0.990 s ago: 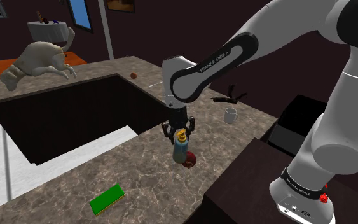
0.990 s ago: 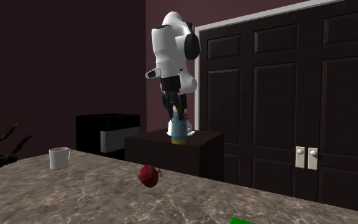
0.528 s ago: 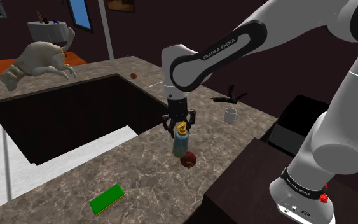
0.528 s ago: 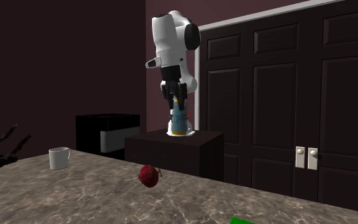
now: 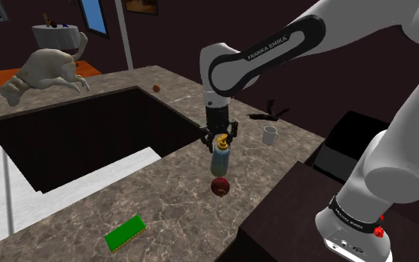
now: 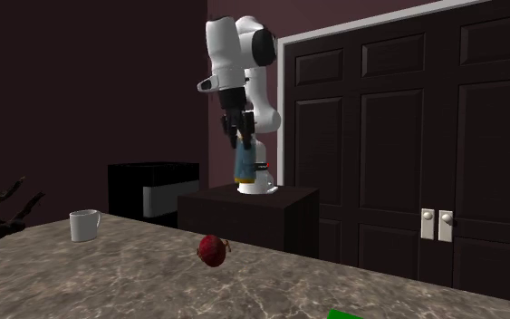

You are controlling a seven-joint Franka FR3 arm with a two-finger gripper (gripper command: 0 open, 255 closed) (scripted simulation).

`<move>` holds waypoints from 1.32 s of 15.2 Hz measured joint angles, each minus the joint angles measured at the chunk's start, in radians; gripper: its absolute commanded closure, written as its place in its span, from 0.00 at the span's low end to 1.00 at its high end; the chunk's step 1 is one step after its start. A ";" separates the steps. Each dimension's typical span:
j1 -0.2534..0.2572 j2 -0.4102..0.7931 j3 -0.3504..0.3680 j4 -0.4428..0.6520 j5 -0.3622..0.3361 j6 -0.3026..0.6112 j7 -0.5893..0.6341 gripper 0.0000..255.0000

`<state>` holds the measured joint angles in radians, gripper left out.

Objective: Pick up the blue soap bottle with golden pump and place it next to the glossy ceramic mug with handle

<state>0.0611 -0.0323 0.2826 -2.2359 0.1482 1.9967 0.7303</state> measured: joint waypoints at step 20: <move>-0.250 -0.131 -0.288 -0.136 -0.142 -0.027 -0.463 1.00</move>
<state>-0.1887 -0.1629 -0.0050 -2.3721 0.0059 1.9699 0.2670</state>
